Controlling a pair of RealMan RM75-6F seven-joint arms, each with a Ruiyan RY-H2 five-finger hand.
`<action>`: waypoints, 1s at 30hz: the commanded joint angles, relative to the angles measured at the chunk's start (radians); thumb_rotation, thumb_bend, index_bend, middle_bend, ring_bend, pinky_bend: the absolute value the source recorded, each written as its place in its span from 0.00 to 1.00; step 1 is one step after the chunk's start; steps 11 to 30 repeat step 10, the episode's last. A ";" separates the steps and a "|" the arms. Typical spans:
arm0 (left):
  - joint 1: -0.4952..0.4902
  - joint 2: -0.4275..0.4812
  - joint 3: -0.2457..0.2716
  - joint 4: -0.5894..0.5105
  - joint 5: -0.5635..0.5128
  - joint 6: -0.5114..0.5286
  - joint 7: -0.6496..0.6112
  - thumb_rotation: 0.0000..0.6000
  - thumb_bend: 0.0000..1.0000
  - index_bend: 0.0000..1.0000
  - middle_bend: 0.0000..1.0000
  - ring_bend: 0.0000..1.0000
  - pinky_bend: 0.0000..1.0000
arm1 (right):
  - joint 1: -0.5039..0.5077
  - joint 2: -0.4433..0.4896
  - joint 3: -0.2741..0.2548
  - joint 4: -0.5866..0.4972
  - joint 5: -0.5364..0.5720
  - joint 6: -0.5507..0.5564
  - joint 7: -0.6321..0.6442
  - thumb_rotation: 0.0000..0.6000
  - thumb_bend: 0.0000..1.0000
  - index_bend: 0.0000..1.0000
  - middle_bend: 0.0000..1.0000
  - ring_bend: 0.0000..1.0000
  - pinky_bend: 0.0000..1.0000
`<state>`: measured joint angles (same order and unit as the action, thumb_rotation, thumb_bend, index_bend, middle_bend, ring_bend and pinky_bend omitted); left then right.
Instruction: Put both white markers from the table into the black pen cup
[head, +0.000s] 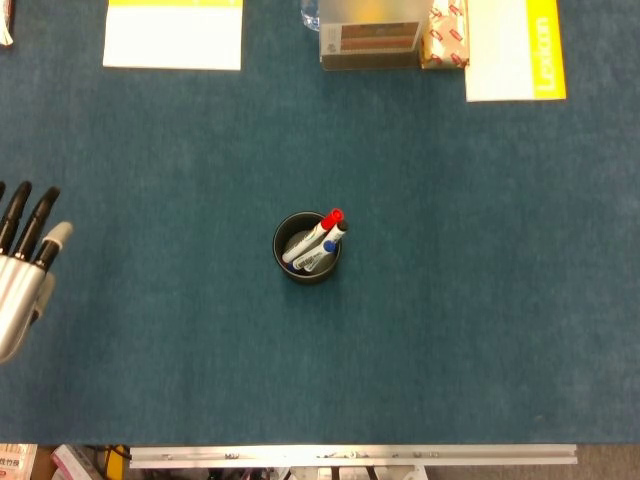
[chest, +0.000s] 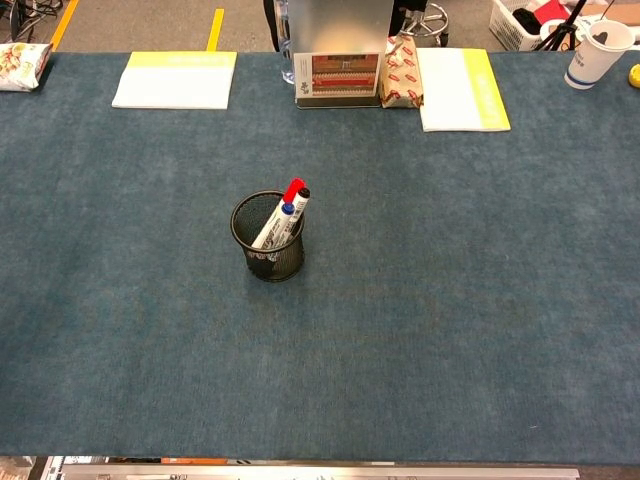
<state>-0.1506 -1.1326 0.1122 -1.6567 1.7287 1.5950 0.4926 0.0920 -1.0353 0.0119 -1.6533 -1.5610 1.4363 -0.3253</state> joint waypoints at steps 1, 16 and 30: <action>0.005 0.006 0.005 -0.003 0.007 0.005 -0.109 1.00 0.33 0.30 0.12 0.00 0.08 | 0.001 0.001 0.000 0.000 -0.002 -0.001 0.004 1.00 0.87 0.57 0.39 0.26 0.16; -0.017 -0.019 -0.026 0.058 -0.090 -0.099 -0.270 1.00 0.33 0.32 0.15 0.01 0.09 | 0.010 0.009 0.008 0.009 0.030 -0.026 0.030 1.00 0.87 0.57 0.39 0.26 0.16; -0.017 -0.019 -0.026 0.058 -0.090 -0.099 -0.270 1.00 0.33 0.32 0.15 0.01 0.09 | 0.010 0.009 0.008 0.009 0.030 -0.026 0.030 1.00 0.87 0.57 0.39 0.26 0.16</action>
